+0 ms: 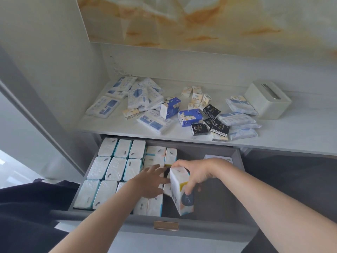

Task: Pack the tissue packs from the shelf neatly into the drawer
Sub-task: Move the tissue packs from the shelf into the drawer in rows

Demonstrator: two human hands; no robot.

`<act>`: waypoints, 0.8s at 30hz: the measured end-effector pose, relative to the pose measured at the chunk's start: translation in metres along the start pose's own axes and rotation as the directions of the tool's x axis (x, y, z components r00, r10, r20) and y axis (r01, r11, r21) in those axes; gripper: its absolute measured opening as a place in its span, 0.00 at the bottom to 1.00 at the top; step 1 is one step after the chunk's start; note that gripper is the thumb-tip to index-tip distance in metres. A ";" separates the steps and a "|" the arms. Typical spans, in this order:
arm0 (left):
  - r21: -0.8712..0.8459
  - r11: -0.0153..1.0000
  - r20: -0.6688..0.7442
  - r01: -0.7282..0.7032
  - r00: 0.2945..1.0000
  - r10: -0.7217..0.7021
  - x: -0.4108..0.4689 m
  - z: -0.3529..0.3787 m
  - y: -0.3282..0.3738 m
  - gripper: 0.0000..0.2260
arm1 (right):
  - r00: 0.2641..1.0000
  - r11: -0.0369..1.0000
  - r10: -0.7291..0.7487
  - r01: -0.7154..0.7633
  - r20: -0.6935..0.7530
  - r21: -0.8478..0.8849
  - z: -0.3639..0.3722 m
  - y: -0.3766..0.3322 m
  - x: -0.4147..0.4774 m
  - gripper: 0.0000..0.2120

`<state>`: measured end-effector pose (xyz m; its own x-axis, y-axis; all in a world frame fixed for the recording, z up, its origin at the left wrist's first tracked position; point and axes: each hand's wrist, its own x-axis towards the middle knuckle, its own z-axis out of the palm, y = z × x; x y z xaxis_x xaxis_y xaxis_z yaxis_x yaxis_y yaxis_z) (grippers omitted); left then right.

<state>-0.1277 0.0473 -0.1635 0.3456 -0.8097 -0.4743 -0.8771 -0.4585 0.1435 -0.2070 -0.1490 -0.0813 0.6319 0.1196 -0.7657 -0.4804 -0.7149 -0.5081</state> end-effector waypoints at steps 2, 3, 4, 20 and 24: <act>0.115 0.993 0.002 0.031 0.999 -0.032 0.003 0.008 0.001 0.27 | 0.999 1.000 -0.014 0.014 -0.039 -0.003 -0.006 -0.001 -0.002 0.44; 0.152 0.986 -0.006 0.063 0.998 -0.063 0.004 0.009 0.000 0.28 | 0.998 1.000 -0.016 0.016 -0.054 -0.007 -0.010 -0.002 -0.003 0.44; 0.181 0.979 -0.009 0.095 0.995 -0.095 0.005 0.010 -0.002 0.29 | 0.998 1.000 -0.014 0.013 -0.059 -0.010 -0.012 -0.002 -0.004 0.44; -0.255 0.960 -0.117 0.120 0.981 -0.154 0.008 0.007 -0.009 0.27 | 0.982 0.946 0.158 -0.120 -0.104 0.303 0.065 0.009 0.048 0.50; 0.024 0.996 -0.052 0.085 0.995 -0.083 0.008 0.022 -0.009 0.47 | 0.930 0.959 0.164 -0.071 -0.330 0.275 0.082 0.013 0.059 0.54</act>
<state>-0.1243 0.0529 -0.1876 0.4345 -0.7867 -0.4386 -0.8525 -0.5164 0.0816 -0.2256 -0.0949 -0.1652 0.7094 -0.2330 -0.6652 -0.6730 -0.5045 -0.5409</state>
